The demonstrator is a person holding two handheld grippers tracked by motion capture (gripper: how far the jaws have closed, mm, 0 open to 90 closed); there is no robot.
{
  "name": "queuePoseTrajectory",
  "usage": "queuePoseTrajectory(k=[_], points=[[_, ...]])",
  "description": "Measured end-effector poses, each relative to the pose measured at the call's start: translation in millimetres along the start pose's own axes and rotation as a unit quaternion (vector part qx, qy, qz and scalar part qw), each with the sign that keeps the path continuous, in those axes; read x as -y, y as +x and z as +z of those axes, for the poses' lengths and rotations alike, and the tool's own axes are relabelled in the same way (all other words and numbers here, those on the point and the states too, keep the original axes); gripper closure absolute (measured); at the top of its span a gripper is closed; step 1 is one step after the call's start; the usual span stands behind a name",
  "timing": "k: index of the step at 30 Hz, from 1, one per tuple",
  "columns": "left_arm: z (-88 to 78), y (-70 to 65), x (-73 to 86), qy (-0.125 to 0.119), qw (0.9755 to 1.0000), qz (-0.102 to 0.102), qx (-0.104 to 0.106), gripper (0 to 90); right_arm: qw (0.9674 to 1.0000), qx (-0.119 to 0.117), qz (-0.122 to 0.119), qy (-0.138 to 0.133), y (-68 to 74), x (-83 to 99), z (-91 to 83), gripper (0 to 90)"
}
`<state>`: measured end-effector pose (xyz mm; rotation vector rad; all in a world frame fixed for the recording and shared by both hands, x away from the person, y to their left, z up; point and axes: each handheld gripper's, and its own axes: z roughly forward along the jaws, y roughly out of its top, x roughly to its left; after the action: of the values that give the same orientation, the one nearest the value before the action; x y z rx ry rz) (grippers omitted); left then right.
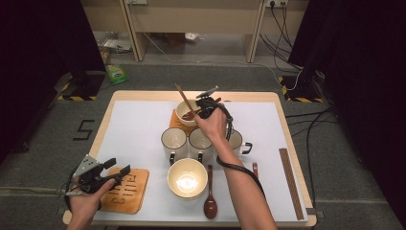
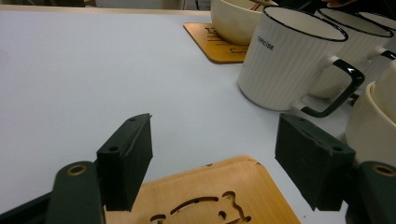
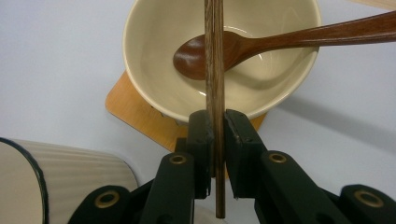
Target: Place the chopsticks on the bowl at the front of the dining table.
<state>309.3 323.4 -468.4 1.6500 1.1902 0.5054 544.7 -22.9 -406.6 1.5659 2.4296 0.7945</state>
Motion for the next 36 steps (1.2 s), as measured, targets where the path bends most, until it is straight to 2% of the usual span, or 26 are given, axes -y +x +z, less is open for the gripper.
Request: queuePoseTrajectory(k=[8, 15, 26, 36], points=[[1.5, -0.5, 0.1, 0.000, 1.0000, 0.000, 0.002, 26.6, 1.0000, -0.002, 0.001, -0.009, -2.5, 2.6, -3.4, 65.7], [6.2, 0.6, -0.7, 0.001, 1.0000, 0.002, 0.002, 26.6, 0.9995, -0.006, 0.011, -0.029, -11.1, 7.9, -13.9, 60.2], [17.0, 2.1, -5.9, 0.000, 1.0000, 0.009, 0.004, 26.4, 0.9976, -0.016, 0.007, -0.068, -16.2, 16.2, -29.6, 56.2], [31.4, 10.0, -14.5, -0.002, 0.9999, 0.009, 0.006, 26.4, 0.9960, -0.023, 0.009, -0.086, -17.9, 18.5, -39.2, 54.3]])
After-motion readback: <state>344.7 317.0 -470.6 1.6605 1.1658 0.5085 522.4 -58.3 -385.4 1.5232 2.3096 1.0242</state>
